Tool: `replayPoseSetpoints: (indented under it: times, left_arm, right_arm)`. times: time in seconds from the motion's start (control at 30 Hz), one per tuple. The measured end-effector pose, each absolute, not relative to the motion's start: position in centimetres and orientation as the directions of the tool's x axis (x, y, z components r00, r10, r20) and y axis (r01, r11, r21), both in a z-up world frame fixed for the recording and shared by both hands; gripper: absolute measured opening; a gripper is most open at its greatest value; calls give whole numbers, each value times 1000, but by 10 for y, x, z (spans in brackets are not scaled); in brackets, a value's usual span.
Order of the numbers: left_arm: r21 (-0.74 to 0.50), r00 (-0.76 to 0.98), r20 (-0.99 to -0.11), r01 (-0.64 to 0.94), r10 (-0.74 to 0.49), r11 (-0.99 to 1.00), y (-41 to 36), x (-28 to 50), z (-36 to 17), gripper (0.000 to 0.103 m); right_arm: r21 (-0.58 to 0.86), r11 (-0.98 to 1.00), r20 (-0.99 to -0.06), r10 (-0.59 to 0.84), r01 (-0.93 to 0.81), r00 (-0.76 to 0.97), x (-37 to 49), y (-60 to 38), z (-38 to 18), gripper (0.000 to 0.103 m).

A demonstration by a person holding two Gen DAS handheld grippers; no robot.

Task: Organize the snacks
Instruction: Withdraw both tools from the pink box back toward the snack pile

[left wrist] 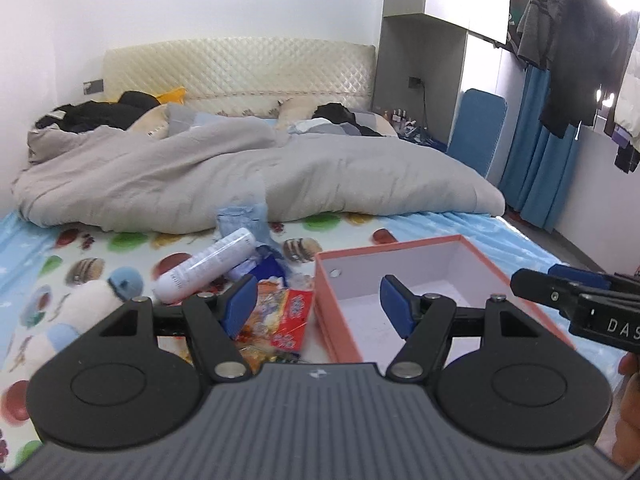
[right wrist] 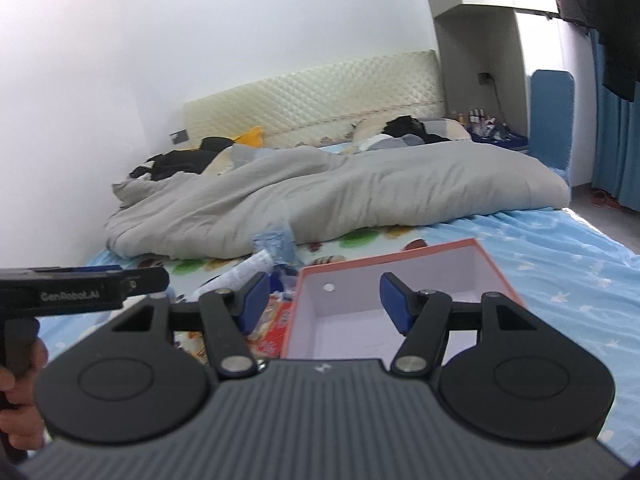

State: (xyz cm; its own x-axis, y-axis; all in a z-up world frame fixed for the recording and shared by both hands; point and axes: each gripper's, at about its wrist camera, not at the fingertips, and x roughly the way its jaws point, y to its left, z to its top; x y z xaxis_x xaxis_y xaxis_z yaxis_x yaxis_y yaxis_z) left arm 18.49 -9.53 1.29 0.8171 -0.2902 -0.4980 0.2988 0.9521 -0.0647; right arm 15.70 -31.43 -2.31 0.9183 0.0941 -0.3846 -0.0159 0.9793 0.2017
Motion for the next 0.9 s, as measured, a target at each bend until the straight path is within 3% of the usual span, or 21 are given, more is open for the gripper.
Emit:
replayPoseSetpoints:
  times: [0.3,0.9]
  left_arm:
    - [-116,811,-517,252,-276,961,-59,142,-20,73]
    - [-103,805,-542,220,-240,970,-21,92,-67,73]
  right_arm:
    - [179,983,-411,110,-38,905,138,-283,-47,63]
    - [141,988,-446,120,-62,887,84,-244,-89,63]
